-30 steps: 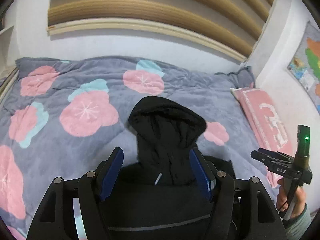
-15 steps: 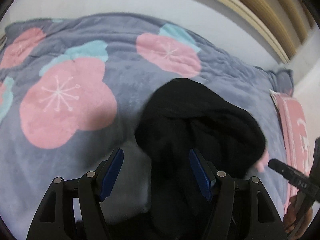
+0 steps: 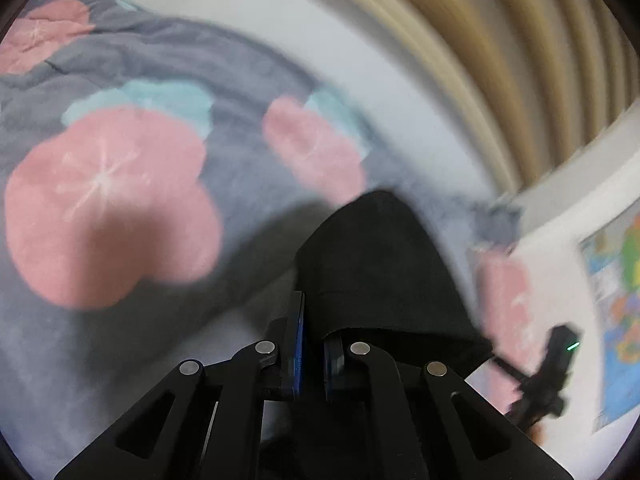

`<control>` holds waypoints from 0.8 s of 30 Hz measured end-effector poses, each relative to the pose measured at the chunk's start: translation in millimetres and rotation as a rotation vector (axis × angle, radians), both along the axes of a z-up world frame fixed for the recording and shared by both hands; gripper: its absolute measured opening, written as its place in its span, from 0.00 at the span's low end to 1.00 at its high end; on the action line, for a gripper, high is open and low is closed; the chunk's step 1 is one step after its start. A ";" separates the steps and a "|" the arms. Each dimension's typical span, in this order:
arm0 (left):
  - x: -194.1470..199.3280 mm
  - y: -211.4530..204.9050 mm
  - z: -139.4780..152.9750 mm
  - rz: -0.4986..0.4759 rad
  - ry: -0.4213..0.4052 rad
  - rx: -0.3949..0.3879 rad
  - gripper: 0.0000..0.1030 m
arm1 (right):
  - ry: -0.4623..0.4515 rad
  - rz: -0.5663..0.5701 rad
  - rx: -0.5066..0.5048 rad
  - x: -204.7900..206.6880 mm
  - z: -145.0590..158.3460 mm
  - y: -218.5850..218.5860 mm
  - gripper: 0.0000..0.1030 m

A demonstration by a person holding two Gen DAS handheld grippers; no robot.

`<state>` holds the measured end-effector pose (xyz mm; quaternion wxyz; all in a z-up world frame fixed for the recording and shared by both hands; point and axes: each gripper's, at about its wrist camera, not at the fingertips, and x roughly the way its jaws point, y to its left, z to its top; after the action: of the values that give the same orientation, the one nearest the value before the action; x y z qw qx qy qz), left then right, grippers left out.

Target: Fold large clothes

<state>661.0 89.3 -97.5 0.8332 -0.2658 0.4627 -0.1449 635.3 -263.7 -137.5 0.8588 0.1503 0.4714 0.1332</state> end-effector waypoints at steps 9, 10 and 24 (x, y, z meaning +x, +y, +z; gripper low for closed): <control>5.9 -7.5 -77.5 -0.104 0.185 0.150 0.22 | 0.178 0.107 -0.108 9.3 -82.2 24.4 0.09; 2.3 -6.3 -69.1 -0.113 0.168 0.184 0.36 | 0.175 0.114 -0.117 7.6 -74.2 22.2 0.10; 0.0 -51.6 40.4 -0.201 -0.120 0.188 0.52 | -0.066 0.176 -0.156 34.6 19.9 54.8 0.48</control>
<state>661.0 37.7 -57.1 0.8618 -0.1300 0.4478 -0.1994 669.9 -208.9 -117.6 0.8679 0.0369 0.4631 0.1758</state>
